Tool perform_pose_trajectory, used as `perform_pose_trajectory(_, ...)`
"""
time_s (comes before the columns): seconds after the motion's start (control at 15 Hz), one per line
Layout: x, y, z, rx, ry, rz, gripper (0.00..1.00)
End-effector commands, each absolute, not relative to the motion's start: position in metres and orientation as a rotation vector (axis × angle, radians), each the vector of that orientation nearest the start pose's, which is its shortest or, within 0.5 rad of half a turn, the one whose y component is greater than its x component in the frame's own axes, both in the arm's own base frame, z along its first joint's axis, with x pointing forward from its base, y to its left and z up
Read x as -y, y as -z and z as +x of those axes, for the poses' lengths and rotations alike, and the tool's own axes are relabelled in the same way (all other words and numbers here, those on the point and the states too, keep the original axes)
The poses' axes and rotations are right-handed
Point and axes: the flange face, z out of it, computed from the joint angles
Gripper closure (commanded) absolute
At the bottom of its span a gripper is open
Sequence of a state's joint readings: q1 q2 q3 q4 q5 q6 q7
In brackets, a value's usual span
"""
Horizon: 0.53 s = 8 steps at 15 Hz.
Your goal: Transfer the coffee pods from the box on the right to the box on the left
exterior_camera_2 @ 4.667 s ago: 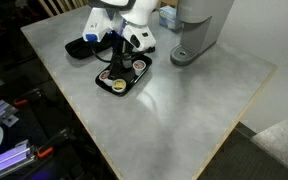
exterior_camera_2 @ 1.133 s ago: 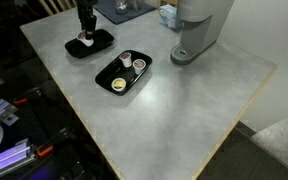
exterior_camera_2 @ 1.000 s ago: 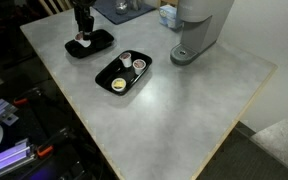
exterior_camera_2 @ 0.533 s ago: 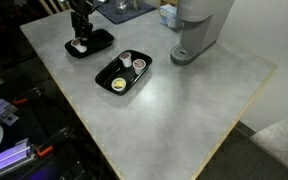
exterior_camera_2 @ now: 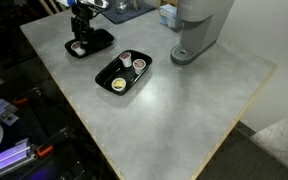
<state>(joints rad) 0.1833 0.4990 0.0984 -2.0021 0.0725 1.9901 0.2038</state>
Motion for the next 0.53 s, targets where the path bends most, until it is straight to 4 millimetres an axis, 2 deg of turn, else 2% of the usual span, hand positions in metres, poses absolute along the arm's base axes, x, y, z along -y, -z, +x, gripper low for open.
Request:
perform_pose_trajectory(0.0, -0.161, -0.167, 0.528, 0.114, -0.873, -3.053, 0.73)
perform_pose_trajectory(0.27, -0.161, -0.157, 0.529, 0.12, -0.915, -3.049, 0.72)
perform_pose_trajectory(0.33, -0.161, -0.155, 0.53, 0.118, -0.922, -3.048, 0.68)
perform_pose_trajectory(0.4, -0.161, -0.153, 0.53, 0.116, -0.927, -3.047, 0.48)
perform_pose_trajectory(0.47, -0.16, -0.152, 0.531, 0.115, -0.929, -3.046, 0.45)
